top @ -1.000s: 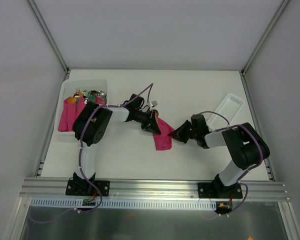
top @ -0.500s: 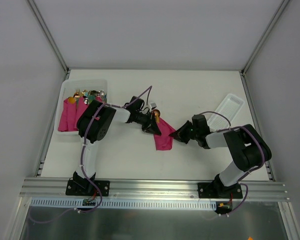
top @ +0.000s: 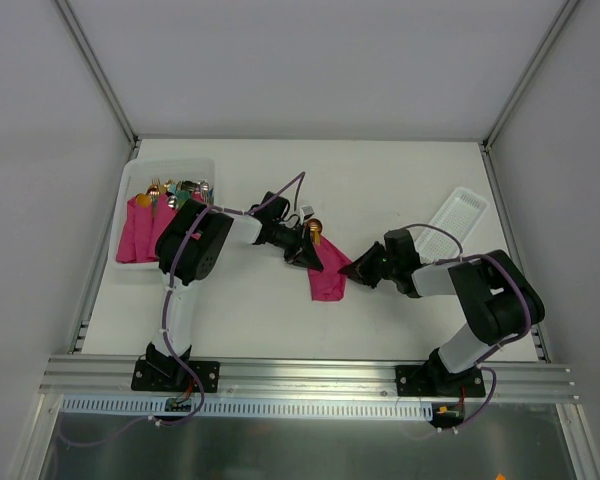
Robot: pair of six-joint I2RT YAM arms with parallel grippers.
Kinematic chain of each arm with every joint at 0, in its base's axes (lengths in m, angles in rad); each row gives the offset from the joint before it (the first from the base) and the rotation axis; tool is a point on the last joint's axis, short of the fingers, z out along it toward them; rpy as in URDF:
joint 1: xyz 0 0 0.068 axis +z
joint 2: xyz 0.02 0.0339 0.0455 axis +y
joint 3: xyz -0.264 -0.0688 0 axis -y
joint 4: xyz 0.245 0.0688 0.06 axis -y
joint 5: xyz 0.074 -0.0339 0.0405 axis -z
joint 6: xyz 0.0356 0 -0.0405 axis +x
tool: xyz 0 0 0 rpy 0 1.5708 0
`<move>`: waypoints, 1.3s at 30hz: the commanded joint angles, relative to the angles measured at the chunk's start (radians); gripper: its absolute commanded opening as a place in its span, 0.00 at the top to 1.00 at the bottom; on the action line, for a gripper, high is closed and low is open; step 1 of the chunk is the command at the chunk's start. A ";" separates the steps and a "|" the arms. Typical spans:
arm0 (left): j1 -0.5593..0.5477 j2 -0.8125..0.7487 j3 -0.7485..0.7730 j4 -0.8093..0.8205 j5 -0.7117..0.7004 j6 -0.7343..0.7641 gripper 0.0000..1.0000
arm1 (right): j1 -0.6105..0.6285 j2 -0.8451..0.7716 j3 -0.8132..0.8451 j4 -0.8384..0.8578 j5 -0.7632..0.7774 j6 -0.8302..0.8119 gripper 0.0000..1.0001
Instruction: Place the utensils on the paper napkin and roll it up
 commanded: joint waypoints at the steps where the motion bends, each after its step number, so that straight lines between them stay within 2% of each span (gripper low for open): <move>1: 0.012 0.045 0.005 -0.062 -0.126 0.072 1.00 | 0.004 -0.013 0.026 0.006 -0.015 0.052 1.00; 24: 0.012 0.054 0.026 -0.100 -0.151 0.089 1.00 | 0.120 0.127 0.003 0.456 -0.011 0.408 1.00; 31: 0.012 0.051 0.026 -0.110 -0.157 0.098 1.00 | 0.127 0.064 -0.002 0.434 0.003 0.398 1.00; 39: 0.011 0.057 0.037 -0.120 -0.160 0.109 1.00 | 0.127 -0.075 0.053 0.159 0.006 0.252 1.00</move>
